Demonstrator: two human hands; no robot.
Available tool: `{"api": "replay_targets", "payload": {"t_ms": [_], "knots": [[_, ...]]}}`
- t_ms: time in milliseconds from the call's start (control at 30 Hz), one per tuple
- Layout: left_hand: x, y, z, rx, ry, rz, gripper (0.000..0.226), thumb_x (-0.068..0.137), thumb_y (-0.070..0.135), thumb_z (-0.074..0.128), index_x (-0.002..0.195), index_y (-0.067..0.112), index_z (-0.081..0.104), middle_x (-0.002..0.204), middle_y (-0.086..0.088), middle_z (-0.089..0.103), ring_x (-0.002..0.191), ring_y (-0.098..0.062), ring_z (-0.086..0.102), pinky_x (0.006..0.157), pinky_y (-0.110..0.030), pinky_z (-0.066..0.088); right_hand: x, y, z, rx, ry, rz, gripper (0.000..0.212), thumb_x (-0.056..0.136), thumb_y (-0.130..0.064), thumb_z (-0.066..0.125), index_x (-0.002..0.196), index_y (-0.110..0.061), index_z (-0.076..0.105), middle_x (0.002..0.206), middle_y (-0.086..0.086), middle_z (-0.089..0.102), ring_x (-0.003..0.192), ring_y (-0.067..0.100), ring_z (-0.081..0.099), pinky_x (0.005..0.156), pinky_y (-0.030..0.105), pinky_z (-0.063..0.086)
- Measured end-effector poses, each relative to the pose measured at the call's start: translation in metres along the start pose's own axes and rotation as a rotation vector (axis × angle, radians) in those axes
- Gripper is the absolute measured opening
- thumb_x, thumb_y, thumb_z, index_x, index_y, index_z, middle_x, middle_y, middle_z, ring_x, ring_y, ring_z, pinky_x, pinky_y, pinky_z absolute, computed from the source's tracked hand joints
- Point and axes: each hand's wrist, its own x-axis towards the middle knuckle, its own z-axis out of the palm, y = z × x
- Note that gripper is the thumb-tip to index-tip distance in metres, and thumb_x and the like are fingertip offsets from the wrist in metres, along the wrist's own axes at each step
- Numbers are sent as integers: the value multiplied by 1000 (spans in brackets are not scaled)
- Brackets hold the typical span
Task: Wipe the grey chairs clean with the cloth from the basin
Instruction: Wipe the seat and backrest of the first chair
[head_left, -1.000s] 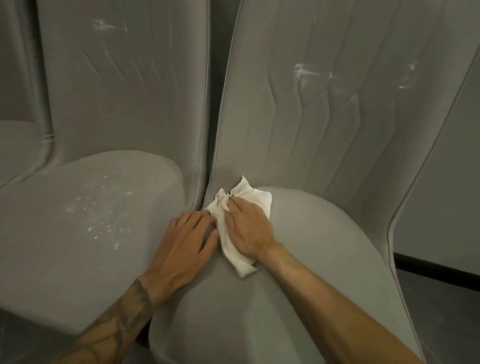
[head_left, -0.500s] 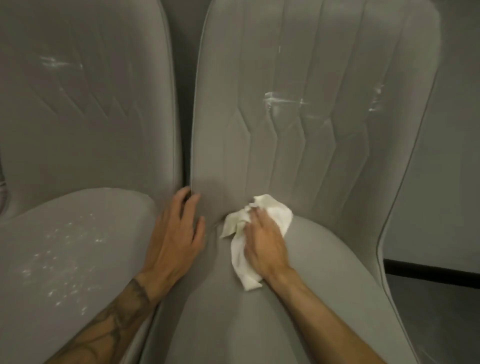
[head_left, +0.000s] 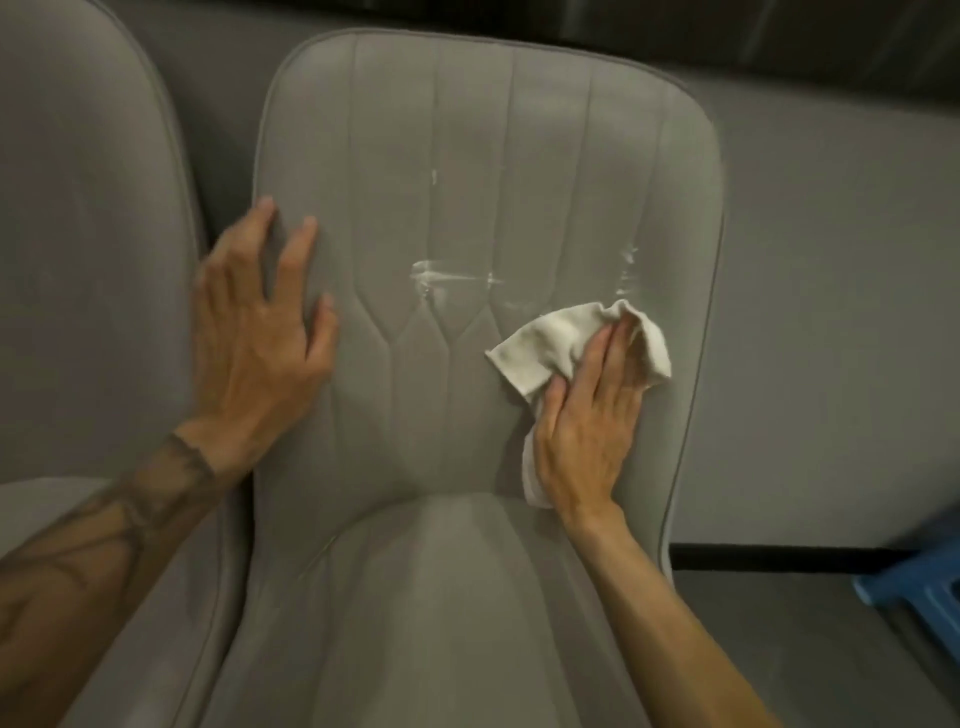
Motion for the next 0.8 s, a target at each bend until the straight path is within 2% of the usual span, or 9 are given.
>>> {"api": "replay_targets", "payload": {"t_ms": [167,333,400,467,533,633,733,800], "knots": [[25,-2,15,74,83,22,64,106,40,45,163,20,26,167,-22,26,150,-41,31,125,-55,21,51,10,-8,-176,69,-154,65,110,-27,36,164,-1,10,174,12,8,162,27,8,131,49,15],[22,-4,18,84,85,-17,67,104,41,45,165,28,22,171,-12,22,157,-33,25,125,-68,11,129,1,-24,-282,157,-214,68,112,-40,26,164,-2,6,173,19,6,162,31,5,131,47,16],[22,-5,21,83,93,-19,67,104,42,44,165,30,21,171,-10,20,158,-33,24,124,-71,10,115,3,-23,-306,130,-239,69,112,-42,24,164,-2,4,173,18,3,162,31,3,131,47,15],[22,-7,22,85,101,-20,66,105,43,43,166,30,21,172,-9,20,158,-32,24,123,-73,10,75,15,-21,-340,27,-310,68,112,-40,25,164,-2,3,173,17,1,162,31,2,131,49,13],[21,-7,22,79,103,-24,65,105,44,42,165,31,22,172,-9,19,158,-33,23,123,-74,9,42,33,-26,-407,-67,-403,66,111,-35,29,164,-2,7,173,16,4,161,32,9,132,49,12],[22,-7,23,70,94,-31,66,105,45,41,166,31,21,173,-6,15,158,-32,21,123,-73,9,78,38,-39,-426,-54,-500,65,111,-32,30,164,-4,8,174,13,8,161,32,14,130,48,12],[22,-8,23,70,96,-29,65,105,45,40,165,31,21,173,-6,15,158,-32,21,122,-74,10,159,9,-46,-357,116,-428,67,110,-40,28,164,-4,10,173,15,10,161,30,12,130,45,14],[22,-7,23,67,105,-32,65,104,43,42,165,30,22,172,-7,16,157,-32,22,122,-75,11,190,-9,-49,-310,158,-340,70,110,-49,23,164,-5,13,172,18,12,161,31,14,130,42,17]]}}
